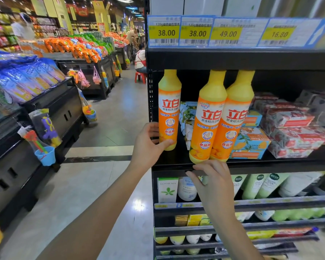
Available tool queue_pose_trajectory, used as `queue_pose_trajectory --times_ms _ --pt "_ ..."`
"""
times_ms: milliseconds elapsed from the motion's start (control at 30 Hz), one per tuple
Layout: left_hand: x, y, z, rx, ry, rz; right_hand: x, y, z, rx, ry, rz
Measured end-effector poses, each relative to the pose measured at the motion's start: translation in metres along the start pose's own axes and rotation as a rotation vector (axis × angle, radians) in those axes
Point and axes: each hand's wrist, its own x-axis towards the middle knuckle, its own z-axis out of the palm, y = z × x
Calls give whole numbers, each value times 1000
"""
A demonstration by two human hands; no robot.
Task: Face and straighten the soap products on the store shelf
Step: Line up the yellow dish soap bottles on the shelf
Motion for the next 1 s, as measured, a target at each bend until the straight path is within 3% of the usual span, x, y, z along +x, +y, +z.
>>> queue_pose_trajectory --times_ms 533,833,1000 --pt "104 -8 23 127 57 -42 -2 2 2 15 28 -17" --pt "98 -11 17 134 27 -86 -2 2 3 15 10 -16" --pt "61 -10 12 2 84 -75 3 -4 -18 170 -131 98"
